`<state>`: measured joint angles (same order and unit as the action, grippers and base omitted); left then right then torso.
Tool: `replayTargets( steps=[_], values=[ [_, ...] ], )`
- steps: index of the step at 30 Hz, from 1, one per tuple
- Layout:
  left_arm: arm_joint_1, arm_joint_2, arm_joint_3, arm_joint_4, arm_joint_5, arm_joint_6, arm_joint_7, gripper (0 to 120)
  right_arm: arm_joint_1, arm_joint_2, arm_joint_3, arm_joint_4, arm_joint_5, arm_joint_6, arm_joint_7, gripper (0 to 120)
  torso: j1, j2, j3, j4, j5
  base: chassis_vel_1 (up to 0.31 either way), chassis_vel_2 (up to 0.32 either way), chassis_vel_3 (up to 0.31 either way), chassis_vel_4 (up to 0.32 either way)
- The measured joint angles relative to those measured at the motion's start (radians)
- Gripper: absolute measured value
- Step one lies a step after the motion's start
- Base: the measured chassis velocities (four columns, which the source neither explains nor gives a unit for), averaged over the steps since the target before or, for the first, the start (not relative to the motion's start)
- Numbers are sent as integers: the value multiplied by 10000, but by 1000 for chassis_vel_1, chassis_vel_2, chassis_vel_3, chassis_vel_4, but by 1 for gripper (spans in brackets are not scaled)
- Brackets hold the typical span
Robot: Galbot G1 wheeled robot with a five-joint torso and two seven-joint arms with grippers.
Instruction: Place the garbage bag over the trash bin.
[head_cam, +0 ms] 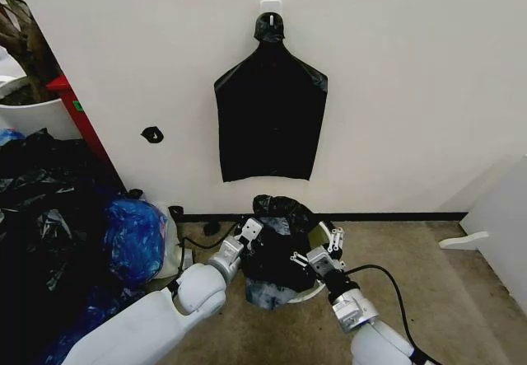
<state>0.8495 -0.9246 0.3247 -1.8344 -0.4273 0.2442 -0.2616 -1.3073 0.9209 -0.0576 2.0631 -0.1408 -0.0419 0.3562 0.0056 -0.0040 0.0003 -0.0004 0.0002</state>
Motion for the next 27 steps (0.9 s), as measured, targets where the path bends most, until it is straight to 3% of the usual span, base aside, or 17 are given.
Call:
replayTargets(
  steps=[9, 12, 14, 20, 27],
  values=[
    [181, 54, -41, -60, 433, -168, 321, 2, 163, 250, 111, -171, 309, 992, -795, 43, 0, 0, 0, 0, -1, 0, 0, 0, 0],
    [394, 176, -323, -106, 750, -472, 696, 2, 193, 402, 236, -218, 973, 1264, -994, 28, 0, 0, 0, 0, -1, 0, 0, 0, 0],
    [439, 204, -403, -106, 808, -542, 778, 2, 195, 419, 260, -218, 1214, 1282, -995, 25, 0, 0, 0, 0, -1, 0, 0, 0, 0],
    [1047, 581, -1647, 80, 1552, -1760, 1865, 2, 136, 526, 424, 297, 4409, 779, -81, 0, 0, 0, 0, -1, -2, 0, 0, 0, 0],
    [1970, 972, -3095, 322, 2082, -3318, 3071, 2, 176, 696, 817, 741, 7178, -82, 1247, 0, 0, 0, 0, 3, -3, 0, 0, 0, 0]
  ],
)
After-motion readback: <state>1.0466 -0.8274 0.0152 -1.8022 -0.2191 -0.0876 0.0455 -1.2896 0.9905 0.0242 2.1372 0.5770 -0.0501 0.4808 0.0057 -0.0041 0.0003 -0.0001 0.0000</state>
